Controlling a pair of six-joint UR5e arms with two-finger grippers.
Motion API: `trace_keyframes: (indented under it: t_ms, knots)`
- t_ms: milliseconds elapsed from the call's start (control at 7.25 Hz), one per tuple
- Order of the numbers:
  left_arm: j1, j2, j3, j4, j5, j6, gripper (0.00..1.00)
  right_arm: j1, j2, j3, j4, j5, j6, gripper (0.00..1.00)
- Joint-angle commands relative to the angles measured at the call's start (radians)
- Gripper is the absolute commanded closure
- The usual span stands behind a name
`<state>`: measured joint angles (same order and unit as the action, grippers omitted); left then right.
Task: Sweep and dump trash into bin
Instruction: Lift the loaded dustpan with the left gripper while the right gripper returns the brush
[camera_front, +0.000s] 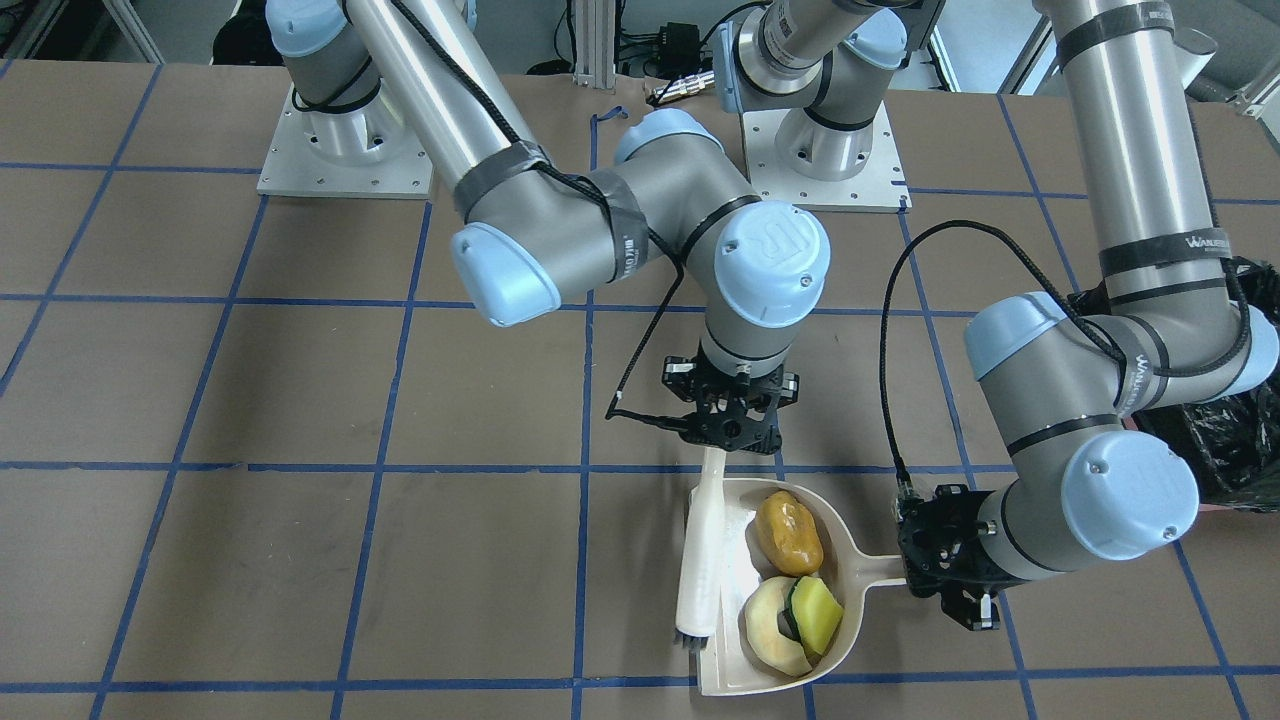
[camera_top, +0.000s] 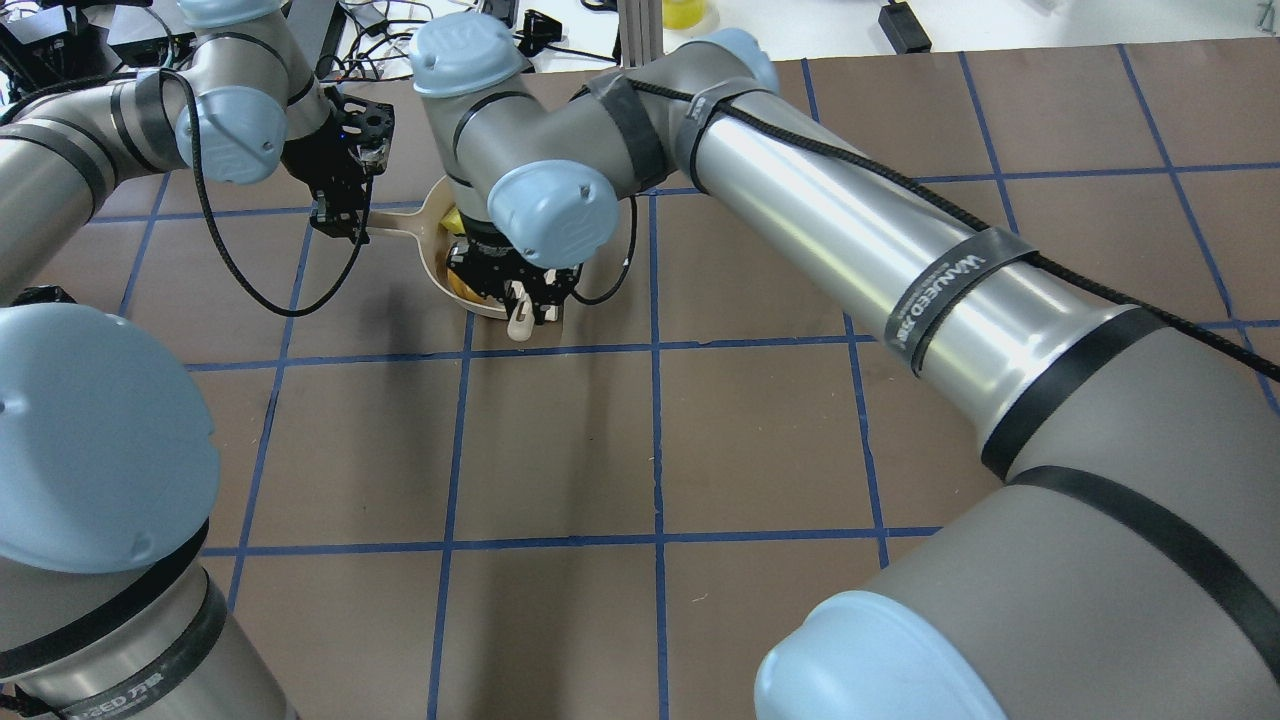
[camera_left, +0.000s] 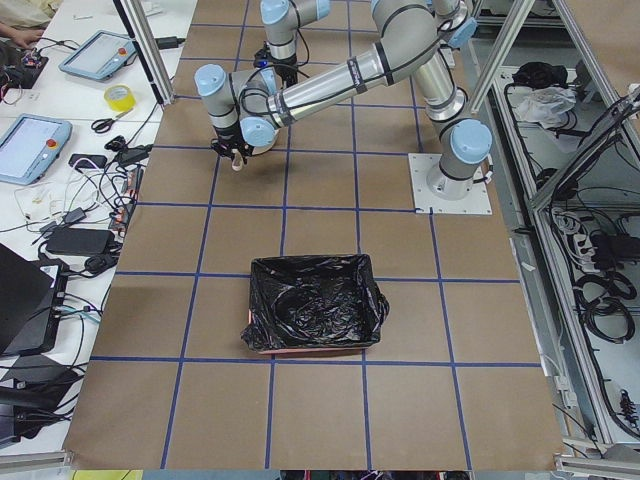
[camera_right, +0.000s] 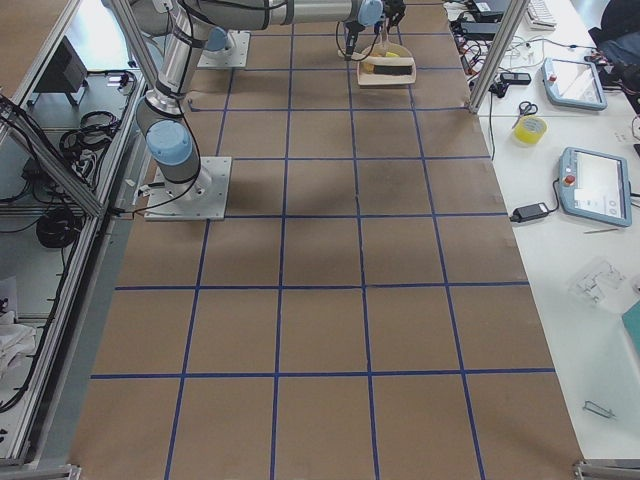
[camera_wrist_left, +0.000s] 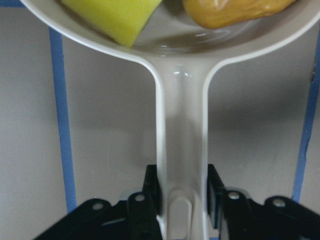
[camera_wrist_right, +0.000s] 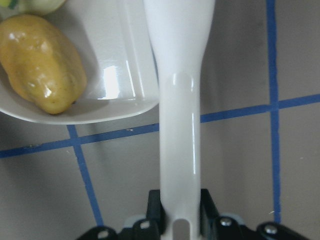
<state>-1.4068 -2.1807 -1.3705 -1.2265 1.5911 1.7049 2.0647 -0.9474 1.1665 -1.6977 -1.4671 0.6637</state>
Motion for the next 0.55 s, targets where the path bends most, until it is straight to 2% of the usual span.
trace_keyframes:
  t_ms: [0,138,414]
  knots:
    - [0.023,0.004,0.01,-0.007,-0.075,-0.001,0.9,-0.124,-0.088,0.051,0.104,-0.027,-0.151,0.95]
    - [0.052,0.015,0.017,-0.022,-0.08,0.008,0.9,-0.196,-0.165,0.14,0.112,-0.062,-0.23,0.95]
    - [0.118,0.05,0.018,-0.045,-0.08,0.079,0.9,-0.386,-0.301,0.337,0.096,-0.068,-0.468,0.96]
